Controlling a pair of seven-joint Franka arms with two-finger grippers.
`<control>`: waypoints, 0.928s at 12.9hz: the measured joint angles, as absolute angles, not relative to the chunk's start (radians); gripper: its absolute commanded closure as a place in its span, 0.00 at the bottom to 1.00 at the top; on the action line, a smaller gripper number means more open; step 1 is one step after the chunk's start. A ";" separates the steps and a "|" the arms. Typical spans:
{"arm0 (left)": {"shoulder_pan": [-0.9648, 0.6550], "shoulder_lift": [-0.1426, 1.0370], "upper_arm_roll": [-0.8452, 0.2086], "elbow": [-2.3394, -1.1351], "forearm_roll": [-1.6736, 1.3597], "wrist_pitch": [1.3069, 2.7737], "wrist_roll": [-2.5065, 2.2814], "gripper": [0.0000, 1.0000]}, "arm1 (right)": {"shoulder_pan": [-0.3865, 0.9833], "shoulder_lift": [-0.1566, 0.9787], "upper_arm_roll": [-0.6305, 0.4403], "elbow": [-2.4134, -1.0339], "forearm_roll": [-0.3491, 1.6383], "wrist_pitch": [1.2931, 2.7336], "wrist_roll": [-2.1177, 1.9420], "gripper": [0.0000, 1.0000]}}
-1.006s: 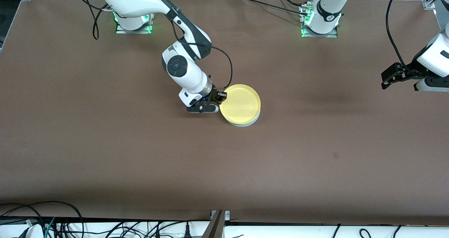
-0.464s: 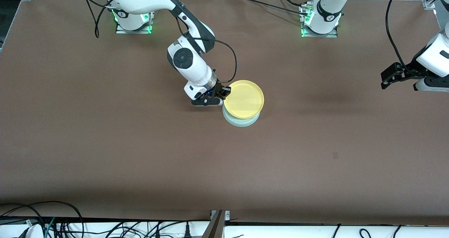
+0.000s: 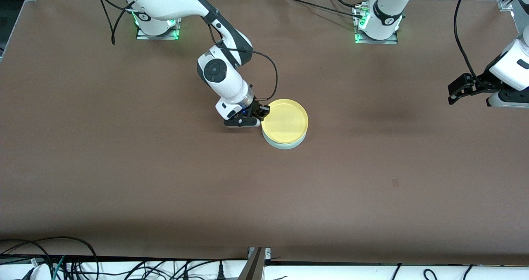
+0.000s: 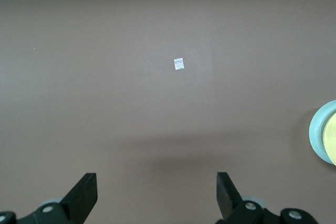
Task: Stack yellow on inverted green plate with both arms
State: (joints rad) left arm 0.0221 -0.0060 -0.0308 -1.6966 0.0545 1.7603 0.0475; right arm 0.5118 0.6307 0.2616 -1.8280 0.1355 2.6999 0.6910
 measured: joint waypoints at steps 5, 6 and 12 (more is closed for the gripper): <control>0.022 -0.006 -0.031 -1.697 0.055 1.760 0.047 0.00 | 0.523 0.639 0.245 -1.820 0.136 2.722 0.692 0.00; 0.022 -0.006 -0.031 -1.697 0.055 1.760 0.047 0.00 | 0.523 0.635 0.240 -1.816 0.136 2.722 0.693 0.00; 0.022 -0.006 -0.032 -1.697 0.055 1.760 0.048 0.00 | 0.521 0.491 0.134 -1.713 0.136 2.450 0.694 0.00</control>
State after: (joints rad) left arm 0.0220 -0.0060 -0.0320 -1.6968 0.0545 1.7601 0.0475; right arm 0.5206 0.4914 0.1339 -1.7132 0.1356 2.4495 0.6939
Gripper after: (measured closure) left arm 0.000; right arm 0.022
